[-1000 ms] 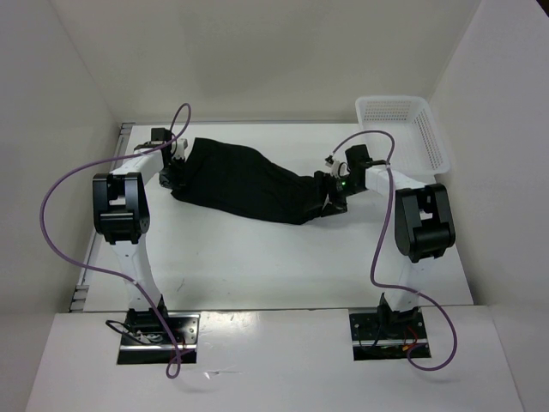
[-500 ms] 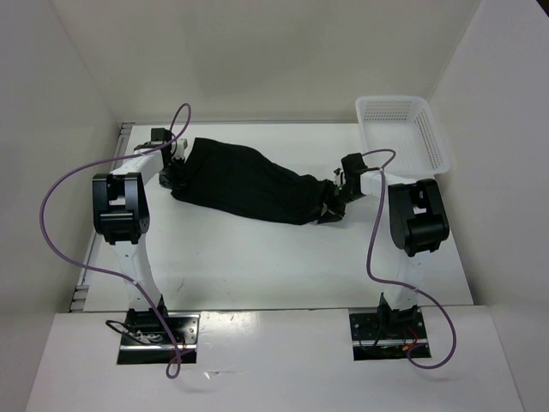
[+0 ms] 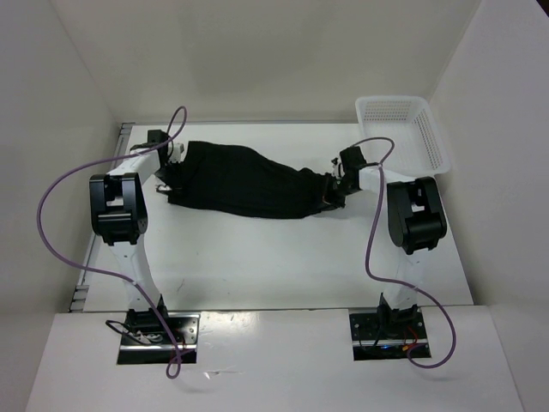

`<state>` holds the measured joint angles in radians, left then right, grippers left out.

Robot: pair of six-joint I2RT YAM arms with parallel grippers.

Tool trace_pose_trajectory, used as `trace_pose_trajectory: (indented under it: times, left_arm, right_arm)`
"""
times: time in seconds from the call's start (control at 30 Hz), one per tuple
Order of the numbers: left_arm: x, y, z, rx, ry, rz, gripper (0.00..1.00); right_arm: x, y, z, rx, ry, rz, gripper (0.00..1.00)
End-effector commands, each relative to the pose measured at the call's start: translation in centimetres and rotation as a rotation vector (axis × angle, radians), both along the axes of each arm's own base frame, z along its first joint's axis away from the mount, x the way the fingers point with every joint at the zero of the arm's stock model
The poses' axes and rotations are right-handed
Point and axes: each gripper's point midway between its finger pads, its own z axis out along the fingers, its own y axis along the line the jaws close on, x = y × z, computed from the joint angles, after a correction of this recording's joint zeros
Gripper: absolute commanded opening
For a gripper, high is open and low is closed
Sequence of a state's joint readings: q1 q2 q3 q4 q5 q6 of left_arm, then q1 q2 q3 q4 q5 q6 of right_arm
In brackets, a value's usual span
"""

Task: Fold and stack the shorts
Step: Fold the shorts

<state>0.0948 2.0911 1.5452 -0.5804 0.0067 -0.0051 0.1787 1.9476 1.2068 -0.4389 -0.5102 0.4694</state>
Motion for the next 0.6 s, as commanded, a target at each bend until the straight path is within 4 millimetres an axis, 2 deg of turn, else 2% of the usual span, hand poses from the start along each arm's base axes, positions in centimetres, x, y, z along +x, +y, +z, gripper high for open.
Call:
trace_pose_trajectory:
  times: [0.0, 0.03, 0.13, 0.27, 0.3, 0.33, 0.37, 0.4, 0.43, 0.53, 0.57]
  left_arm:
    - [-4.2, -1.1, 0.6, -0.081, 0.162, -0.012, 0.46]
    - [-3.7, -1.9, 1.2, -0.125, 0.148, -0.027, 0.48]
    - [-1.6, -2.8, 3.4, -0.182, 0.076, -0.053, 0.52]
    - [-0.8, -2.9, 1.4, -0.195, 0.11, -0.053, 0.52]
    - [-0.8, -2.9, 0.3, -0.198, 0.132, -0.051, 0.52]
    - [-0.6, -3.0, 0.0, -0.208, 0.136, -0.053, 0.52]
    - [-0.2, -3.5, 0.0, -0.206, 0.13, -0.064, 0.52]
    - [-0.1, -3.5, -0.8, -0.207, 0.139, -0.064, 0.52]
    - [0.4, -3.9, -0.8, -0.192, 0.133, -0.075, 0.52]
    - [2.1, -5.4, -1.5, -0.153, 0.118, -0.115, 0.55]
    - [2.2, -6.0, -2.4, -0.154, 0.133, -0.126, 0.55]
  right_arm:
    - [3.0, -1.3, 1.3, -0.124, -0.198, 0.117, 0.0]
    - [2.6, -1.5, 1.7, -0.134, -0.204, 0.142, 0.0]
    - [3.4, -2.3, 3.9, -0.193, -0.294, 0.208, 0.0]
    - [3.8, -4.1, 6.3, -0.323, -0.388, 0.272, 0.0]
    - [3.9, -5.0, 6.4, -0.382, -0.413, 0.307, 0.0]
    - [4.3, -6.3, 6.6, -0.484, -0.43, 0.301, 0.0]
    - [4.5, -6.9, 6.9, -0.522, -0.445, 0.307, 0.0]
    - [4.7, -7.6, 7.2, -0.565, -0.47, 0.341, 0.0]
    - [4.8, -7.9, 7.7, -0.587, -0.493, 0.361, 0.0]
    - [4.5, -8.7, 7.7, -0.634, -0.492, 0.395, 0.0]
    - [4.6, -9.0, 7.7, -0.65, -0.49, 0.389, 0.0]
